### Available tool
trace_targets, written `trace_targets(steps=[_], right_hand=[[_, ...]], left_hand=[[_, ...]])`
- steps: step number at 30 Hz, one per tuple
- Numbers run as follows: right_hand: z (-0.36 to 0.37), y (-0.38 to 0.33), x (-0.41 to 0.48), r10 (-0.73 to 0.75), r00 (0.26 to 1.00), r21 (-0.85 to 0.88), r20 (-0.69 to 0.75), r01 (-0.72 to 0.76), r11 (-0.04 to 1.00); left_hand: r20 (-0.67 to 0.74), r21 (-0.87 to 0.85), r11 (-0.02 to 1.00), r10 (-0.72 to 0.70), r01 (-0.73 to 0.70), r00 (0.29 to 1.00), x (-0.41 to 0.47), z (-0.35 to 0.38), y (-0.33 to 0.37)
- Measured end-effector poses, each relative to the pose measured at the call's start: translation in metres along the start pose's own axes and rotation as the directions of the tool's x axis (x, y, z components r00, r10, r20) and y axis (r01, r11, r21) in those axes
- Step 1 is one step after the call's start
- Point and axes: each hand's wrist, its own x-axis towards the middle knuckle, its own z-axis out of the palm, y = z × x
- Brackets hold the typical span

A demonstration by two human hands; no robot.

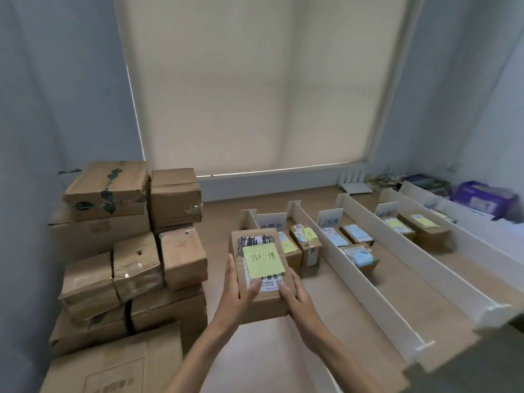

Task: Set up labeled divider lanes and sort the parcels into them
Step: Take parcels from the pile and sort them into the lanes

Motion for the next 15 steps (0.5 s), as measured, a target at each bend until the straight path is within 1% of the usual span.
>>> trace_targets(steps=[2, 4, 6, 8, 15], right_hand=[[-0.037, 0.005, -0.006, 0.015, 0.997, -0.008, -0.071, -0.015, 1.000], [-0.080, 0.011, -0.010, 0.010, 0.992, 0.000, -0.124, -0.010, 1.000], [-0.124, 0.011, -0.018, -0.006, 0.987, 0.000, -0.162, 0.006, 1.000], [-0.169, 0.008, -0.030, -0.042, 0.983, -0.015, -0.179, 0.040, 0.999], [-0.352, 0.016, -0.075, -0.068, 0.966, -0.120, -0.249, 0.039, 0.992]], left_hand=[[0.121, 0.063, 0.997, 0.026, -0.033, 0.992, 0.007, 0.031, -0.005], [0.214, 0.082, 0.993, 0.067, -0.087, 0.974, 0.014, 0.066, -0.010], [0.245, 0.168, 0.966, 0.150, -0.194, 0.958, 0.019, 0.109, -0.004], [0.269, 0.210, 0.938, 0.215, -0.275, 0.939, 0.023, 0.156, 0.006], [0.390, 0.135, 0.945, 0.225, -0.297, 0.893, 0.047, 0.337, 0.026]])
